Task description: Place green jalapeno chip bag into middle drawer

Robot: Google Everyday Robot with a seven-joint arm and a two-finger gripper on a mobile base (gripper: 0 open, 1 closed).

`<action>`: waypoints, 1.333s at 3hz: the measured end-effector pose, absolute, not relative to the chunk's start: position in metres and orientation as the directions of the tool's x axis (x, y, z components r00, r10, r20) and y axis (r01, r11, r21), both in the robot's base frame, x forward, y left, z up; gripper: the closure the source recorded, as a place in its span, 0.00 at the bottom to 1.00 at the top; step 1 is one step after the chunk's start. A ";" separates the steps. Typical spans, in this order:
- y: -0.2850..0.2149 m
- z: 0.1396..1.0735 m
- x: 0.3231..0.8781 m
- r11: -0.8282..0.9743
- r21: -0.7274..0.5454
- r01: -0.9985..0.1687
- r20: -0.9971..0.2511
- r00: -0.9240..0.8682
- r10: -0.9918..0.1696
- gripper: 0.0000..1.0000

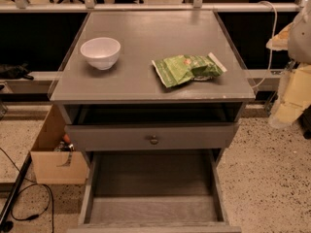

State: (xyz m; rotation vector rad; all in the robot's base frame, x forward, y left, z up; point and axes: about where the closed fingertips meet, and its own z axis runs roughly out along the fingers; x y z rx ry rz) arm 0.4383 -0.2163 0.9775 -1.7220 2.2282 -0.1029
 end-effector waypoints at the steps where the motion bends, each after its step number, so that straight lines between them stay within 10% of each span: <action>1: -0.216 0.978 0.438 0.275 -0.249 -0.929 -0.221 -0.222 -0.950 0.00; 4: -0.226 0.988 0.525 0.270 -0.309 -0.912 -0.444 -0.113 -0.889 0.00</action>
Offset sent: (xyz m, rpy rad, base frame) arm 0.0005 -0.0003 -0.0023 0.1057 0.0052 -0.0119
